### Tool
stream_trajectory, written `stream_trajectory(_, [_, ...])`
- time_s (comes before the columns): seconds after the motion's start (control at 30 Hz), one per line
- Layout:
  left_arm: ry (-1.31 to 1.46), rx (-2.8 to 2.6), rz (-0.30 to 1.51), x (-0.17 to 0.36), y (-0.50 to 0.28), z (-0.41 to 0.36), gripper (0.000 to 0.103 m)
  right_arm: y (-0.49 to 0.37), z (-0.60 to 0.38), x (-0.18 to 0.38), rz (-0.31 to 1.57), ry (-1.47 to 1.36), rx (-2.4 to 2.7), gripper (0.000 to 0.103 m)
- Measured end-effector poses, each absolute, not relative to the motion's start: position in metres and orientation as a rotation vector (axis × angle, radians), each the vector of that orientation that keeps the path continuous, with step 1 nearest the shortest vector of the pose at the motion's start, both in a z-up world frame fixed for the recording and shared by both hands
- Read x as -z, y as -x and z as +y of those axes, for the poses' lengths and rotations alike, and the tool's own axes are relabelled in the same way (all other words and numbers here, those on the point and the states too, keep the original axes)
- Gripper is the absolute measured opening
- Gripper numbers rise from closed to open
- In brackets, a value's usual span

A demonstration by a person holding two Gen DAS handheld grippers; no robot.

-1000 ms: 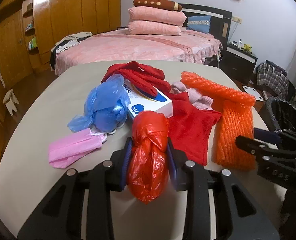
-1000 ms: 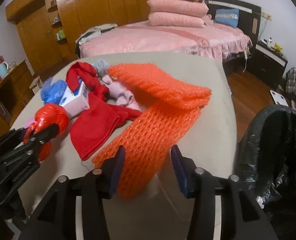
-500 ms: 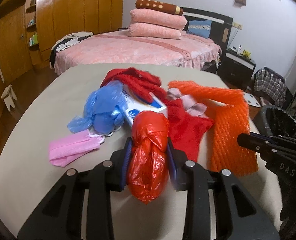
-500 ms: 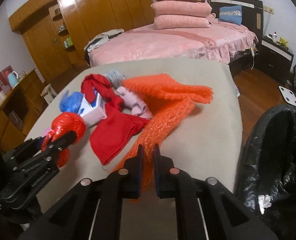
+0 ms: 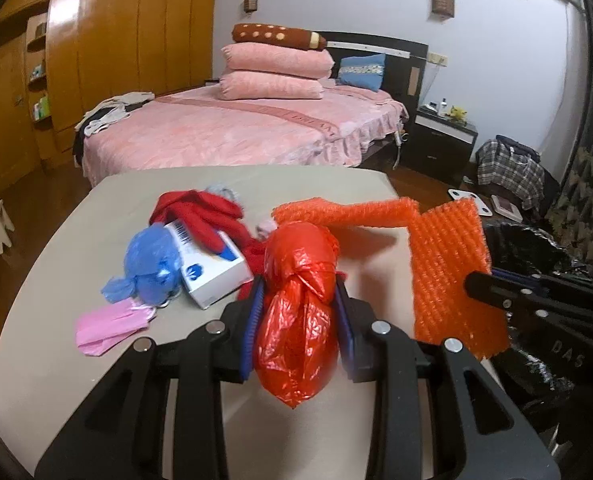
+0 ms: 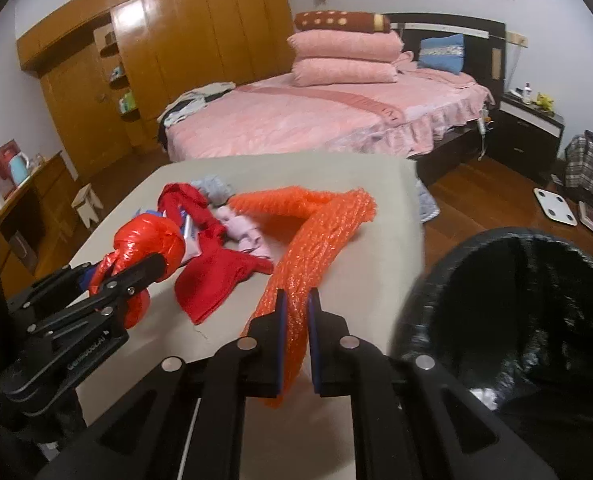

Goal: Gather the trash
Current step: 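Move the red bag and orange net over the bin and release both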

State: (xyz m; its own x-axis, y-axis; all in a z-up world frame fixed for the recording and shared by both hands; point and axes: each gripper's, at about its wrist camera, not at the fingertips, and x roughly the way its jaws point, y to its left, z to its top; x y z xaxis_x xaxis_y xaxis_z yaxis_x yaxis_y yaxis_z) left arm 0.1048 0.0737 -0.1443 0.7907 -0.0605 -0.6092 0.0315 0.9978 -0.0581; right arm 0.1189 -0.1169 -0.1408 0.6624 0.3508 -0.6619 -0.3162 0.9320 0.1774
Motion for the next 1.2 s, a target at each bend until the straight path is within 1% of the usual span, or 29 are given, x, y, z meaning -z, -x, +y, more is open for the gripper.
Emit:
stream_trajectory(0.3, [0.035, 0.143, 0.643, 0.135, -0.107, 0.031, 0.031, -0.105, -0.17, 0.125, 0.717, -0.083, -0.281, 0.01])
stream_trajectory(0.7, [-0.035, 0.359, 0.639, 0.137, -0.117, -0.063, 0.031, -0.099, -0.273, 0.128, 0.698, -0.155, -0.021, 0.01])
stream_trajectory(1.0, [-0.041, 0.474, 0.659, 0.147, -0.133, -0.121, 0.032, -0.089, -0.32, 0.135, 0.697, -0.181, 0.093, 0.01])
stream_trajectory(1.07, [-0.039, 0.496, 0.665, 0.15, -0.136, -0.132, 0.035, -0.087, -0.329, 0.137, 0.699, -0.189, 0.118, 0.011])
stream_trajectory(1.13, [-0.033, 0.51, 0.671, 0.153, -0.139, -0.139, 0.038, -0.086, -0.337, 0.138, 0.698, -0.192, 0.138, 0.014])
stream_trajectory(1.2, [-0.03, 0.523, 0.675, 0.154, -0.141, -0.143, 0.047, -0.086, -0.341, 0.139, 0.7, -0.195, 0.155, 0.014])
